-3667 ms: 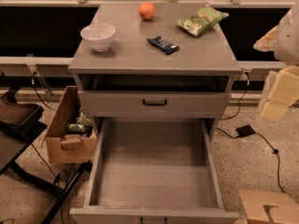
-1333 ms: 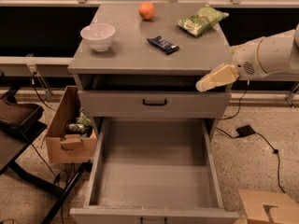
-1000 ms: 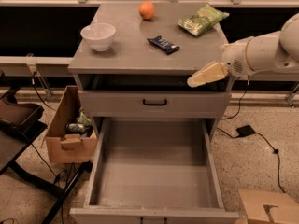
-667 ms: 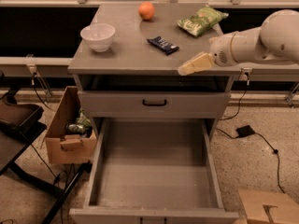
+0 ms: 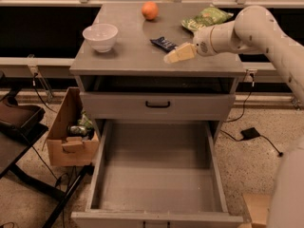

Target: Place rxbar blueberry into middle drawer

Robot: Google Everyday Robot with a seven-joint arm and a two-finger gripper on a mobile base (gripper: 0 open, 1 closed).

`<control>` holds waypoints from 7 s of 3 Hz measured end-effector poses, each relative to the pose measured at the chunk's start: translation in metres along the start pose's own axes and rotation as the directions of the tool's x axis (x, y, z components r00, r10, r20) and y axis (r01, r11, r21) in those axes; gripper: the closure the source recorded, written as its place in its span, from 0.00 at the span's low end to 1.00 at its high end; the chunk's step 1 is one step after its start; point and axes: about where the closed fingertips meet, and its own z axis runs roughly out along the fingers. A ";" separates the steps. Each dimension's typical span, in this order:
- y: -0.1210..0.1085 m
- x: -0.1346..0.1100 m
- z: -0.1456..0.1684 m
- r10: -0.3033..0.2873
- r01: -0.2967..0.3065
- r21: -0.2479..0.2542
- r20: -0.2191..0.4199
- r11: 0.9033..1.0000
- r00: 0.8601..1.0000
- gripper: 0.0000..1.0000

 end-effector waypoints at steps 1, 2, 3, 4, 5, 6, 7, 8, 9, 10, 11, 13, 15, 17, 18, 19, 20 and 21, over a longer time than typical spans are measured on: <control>-0.009 0.001 0.035 0.019 -0.019 -0.009 -0.018 1.000 1.000 0.00; -0.017 0.004 0.065 0.051 -0.052 -0.017 -0.028 0.999 0.998 0.00; -0.017 0.007 0.077 0.081 -0.082 -0.026 -0.033 0.996 0.996 0.18; -0.017 0.006 0.076 0.081 -0.082 -0.026 -0.033 0.996 0.996 0.41; -0.017 0.006 0.077 0.081 -0.082 -0.026 -0.033 0.996 0.996 0.66; -0.017 0.006 0.077 0.081 -0.082 -0.026 -0.033 0.996 0.996 0.89; -0.017 0.006 0.077 0.081 -0.082 -0.026 -0.034 0.996 0.996 1.00; -0.017 0.006 0.077 0.081 -0.082 -0.026 -0.034 0.996 0.996 1.00; -0.018 -0.002 0.072 0.081 -0.082 -0.026 -0.034 0.996 0.996 1.00; -0.018 -0.008 0.069 0.081 -0.082 -0.026 -0.034 0.996 0.996 1.00; -0.018 -0.009 0.069 0.081 -0.082 -0.026 -0.034 0.996 0.996 1.00; -0.005 -0.052 -0.103 -0.025 0.035 0.198 -0.051 0.980 0.998 1.00; 0.055 -0.030 -0.235 -0.073 0.115 0.253 -0.169 0.961 0.983 1.00; 0.088 0.128 -0.270 0.142 -0.117 0.210 -0.108 0.971 0.984 1.00; 0.085 0.142 -0.298 0.190 -0.171 0.240 -0.059 0.956 0.980 1.00; 0.085 0.142 -0.298 0.190 -0.171 0.240 -0.059 0.956 0.980 1.00; 0.100 0.147 -0.272 0.146 -0.120 0.210 -0.115 0.970 0.983 1.00; 0.137 0.185 -0.229 0.152 -0.136 0.116 -0.142 0.984 0.978 1.00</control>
Offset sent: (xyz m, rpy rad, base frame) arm 0.0830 0.0326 -0.0466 0.0332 0.0875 -0.0328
